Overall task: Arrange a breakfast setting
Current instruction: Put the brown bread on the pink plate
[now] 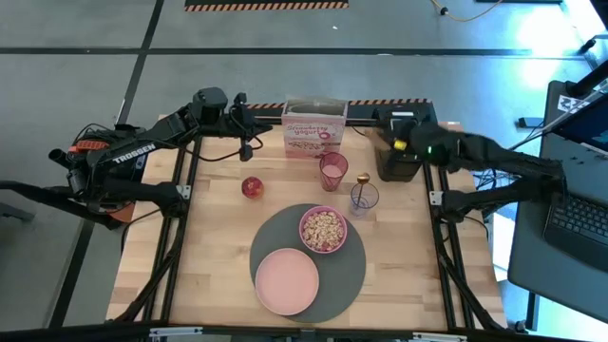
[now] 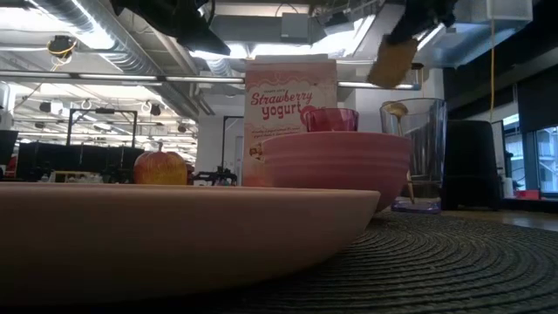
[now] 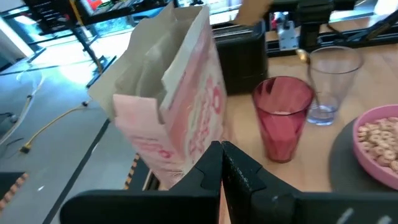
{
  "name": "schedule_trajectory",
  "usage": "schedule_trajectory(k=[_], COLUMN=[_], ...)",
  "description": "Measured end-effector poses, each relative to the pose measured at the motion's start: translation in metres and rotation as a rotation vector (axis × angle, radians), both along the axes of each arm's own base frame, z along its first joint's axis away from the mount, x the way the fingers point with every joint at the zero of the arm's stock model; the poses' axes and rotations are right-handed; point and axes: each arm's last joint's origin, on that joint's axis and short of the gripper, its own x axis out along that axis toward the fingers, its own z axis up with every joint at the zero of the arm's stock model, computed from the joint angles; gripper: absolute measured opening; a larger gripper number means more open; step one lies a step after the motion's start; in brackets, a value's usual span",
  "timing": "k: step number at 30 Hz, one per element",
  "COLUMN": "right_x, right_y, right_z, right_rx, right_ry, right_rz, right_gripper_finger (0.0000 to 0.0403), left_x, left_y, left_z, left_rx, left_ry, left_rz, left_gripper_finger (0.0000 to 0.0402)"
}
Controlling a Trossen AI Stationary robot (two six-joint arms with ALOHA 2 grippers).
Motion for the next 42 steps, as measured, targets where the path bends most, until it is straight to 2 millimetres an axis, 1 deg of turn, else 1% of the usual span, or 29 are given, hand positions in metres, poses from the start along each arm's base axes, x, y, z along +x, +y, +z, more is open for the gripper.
schedule_trajectory(k=[5,12,17,23,26,30,36,39,42], right_x=[0.014,0.033,0.043,0.05,0.056,0.064,0.075,0.081,0.09], right_y=[0.045,0.107,0.146,0.188,0.211,0.243,0.287,0.305,0.317], right_z=[-0.004,-0.012,-0.025,-0.049,-0.064,-0.081,-0.106,-0.123,-0.142], right_rx=[-0.047,-0.092,-0.089,-0.024,-0.001,0.047,0.117,0.155,0.207], right_ry=[-0.032,-0.116,-0.144,-0.161,-0.189,-0.263,-0.395,-0.446,-0.486], right_rz=[0.082,0.182,0.248,0.298,0.304,0.331,0.358,0.364,0.373], right_gripper_finger=[0.0005,0.0005,0.0004,0.0005,0.0004,0.0005,0.0005,0.0004,0.0004], left_x=[-0.001,-0.001,-0.001,-0.001,-0.002,-0.002,-0.008,-0.009,-0.009], left_y=[0.001,0.001,0.001,-0.003,-0.011,-0.027,-0.057,-0.072,-0.085], left_z=[-0.001,-0.001,-0.001,-0.003,-0.002,0.001,0.005,0.006,0.006], left_rx=[0.016,0.012,0.01,-0.026,-0.041,-0.081,-0.126,-0.138,-0.135], left_ry=[0.017,0.017,0.016,0.031,0.042,0.04,0.053,0.064,0.078], left_rz=[0.049,0.055,0.056,0.051,0.027,-0.014,-0.109,-0.172,-0.223], left_gripper_finger=[0.0,0.0,0.0,0.0,0.0,0.0,0.0,0.0,0.0])
